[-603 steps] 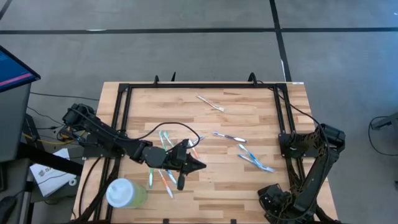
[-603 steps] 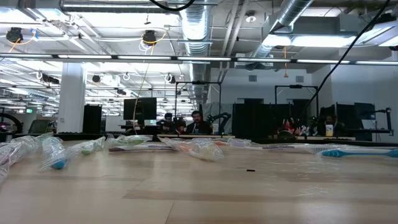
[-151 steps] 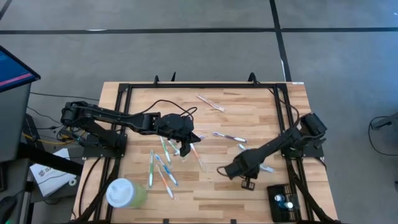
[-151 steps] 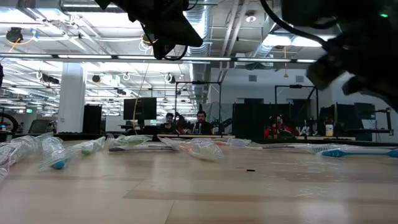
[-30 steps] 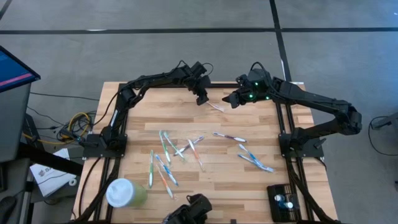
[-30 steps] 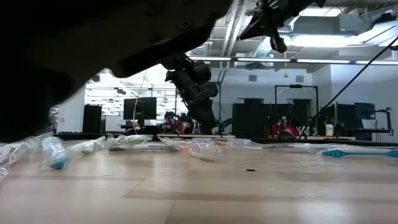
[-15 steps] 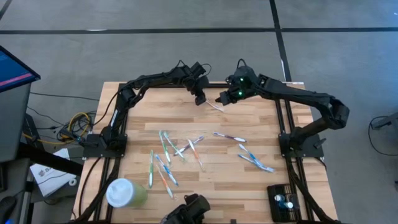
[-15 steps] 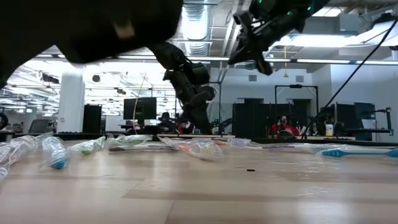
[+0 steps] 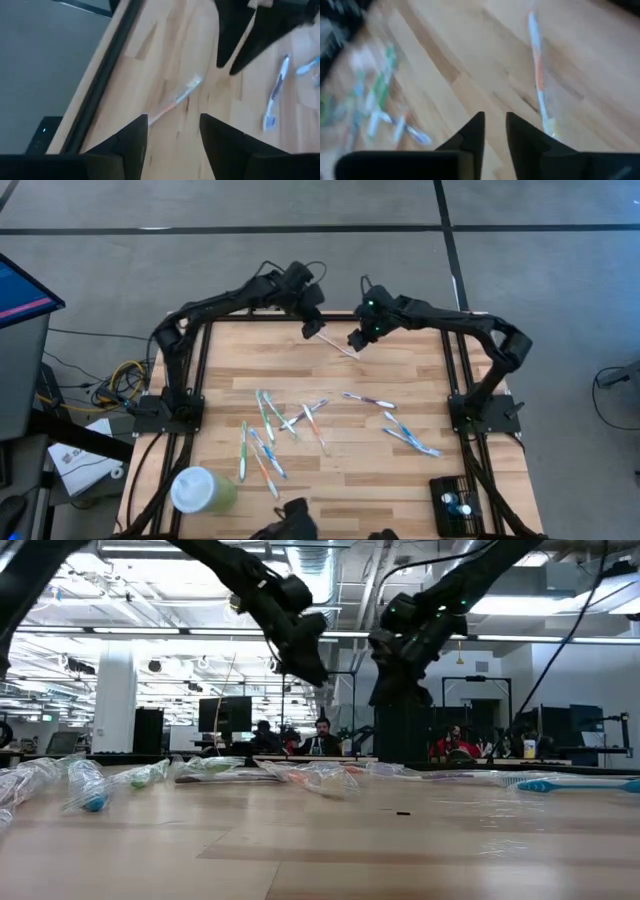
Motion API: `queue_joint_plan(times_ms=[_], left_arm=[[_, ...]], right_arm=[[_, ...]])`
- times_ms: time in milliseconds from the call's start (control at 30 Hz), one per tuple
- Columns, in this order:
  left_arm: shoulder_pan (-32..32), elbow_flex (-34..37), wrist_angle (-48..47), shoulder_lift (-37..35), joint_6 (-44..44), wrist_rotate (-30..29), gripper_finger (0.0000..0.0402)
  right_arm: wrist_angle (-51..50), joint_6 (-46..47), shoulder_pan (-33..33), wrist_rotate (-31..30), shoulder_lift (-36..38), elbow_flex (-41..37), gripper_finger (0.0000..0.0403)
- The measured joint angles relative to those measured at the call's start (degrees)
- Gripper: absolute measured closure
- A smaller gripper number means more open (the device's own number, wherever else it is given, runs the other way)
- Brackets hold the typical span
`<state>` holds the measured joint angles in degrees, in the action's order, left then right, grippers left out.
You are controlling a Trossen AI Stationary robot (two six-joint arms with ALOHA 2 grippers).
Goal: Pick & Place toothbrushing station
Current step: Put the top orange toothbrush into the black organizer
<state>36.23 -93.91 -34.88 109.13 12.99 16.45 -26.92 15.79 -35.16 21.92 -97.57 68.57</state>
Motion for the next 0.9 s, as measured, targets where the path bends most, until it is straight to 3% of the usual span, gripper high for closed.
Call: queue_joint_plan(times_ms=[200, 333, 633, 767, 900], left_arm=[[-0.2, 10.4, 6.8, -8.0, -3.8, -2.5, 0.0229], [-0.6, 15.5, 9.0, -11.5, -6.3, -3.0, 0.0229], [-2.3, 21.1, 11.3, -17.9, -9.7, -3.6, 0.0229], [-3.1, 21.4, 12.8, -19.0, -10.5, -4.5, 0.0229], [-3.6, 21.4, 13.7, -19.5, -11.7, -4.6, 0.0229]], right_arm=[[-5.8, -10.1, 3.7, -5.9, -6.6, 7.7, 0.0266], [-6.9, -11.0, 4.6, -7.3, -10.6, 11.3, 0.0246], [-10.6, -10.9, -0.1, -9.8, -15.8, 13.2, 0.0245], [-12.1, -15.8, 1.1, -10.4, -17.1, 13.0, 0.0244], [-11.4, -17.7, 3.2, -15.9, -17.1, 13.0, 0.0238]])
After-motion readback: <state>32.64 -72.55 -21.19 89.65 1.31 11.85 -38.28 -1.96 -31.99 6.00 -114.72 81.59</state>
